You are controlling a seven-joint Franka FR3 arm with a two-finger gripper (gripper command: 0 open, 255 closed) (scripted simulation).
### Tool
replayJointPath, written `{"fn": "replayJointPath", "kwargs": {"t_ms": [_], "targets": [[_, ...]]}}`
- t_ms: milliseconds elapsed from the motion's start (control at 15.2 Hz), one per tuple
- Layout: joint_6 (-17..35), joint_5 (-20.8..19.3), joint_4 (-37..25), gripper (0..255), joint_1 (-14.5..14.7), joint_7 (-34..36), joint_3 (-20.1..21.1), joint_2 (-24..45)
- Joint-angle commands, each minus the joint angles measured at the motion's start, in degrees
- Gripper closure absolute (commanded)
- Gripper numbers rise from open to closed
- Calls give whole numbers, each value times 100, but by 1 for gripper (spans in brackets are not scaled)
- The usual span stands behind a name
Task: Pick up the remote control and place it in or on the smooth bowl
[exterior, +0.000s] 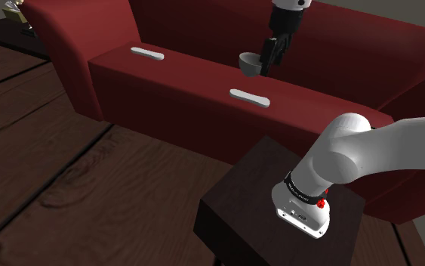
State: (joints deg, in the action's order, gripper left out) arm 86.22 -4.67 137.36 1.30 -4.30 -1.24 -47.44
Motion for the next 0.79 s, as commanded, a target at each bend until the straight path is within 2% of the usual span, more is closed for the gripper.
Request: {"fn": "replayJointPath", "kwargs": {"t_ms": [0, 396, 726], "targets": [[0, 0, 0, 0, 0, 0, 0, 0], [1022, -534, 655, 0, -122, -807, -681, 195], [1969, -936, 965, 0, -234, -1463, -1281, 664]]}}
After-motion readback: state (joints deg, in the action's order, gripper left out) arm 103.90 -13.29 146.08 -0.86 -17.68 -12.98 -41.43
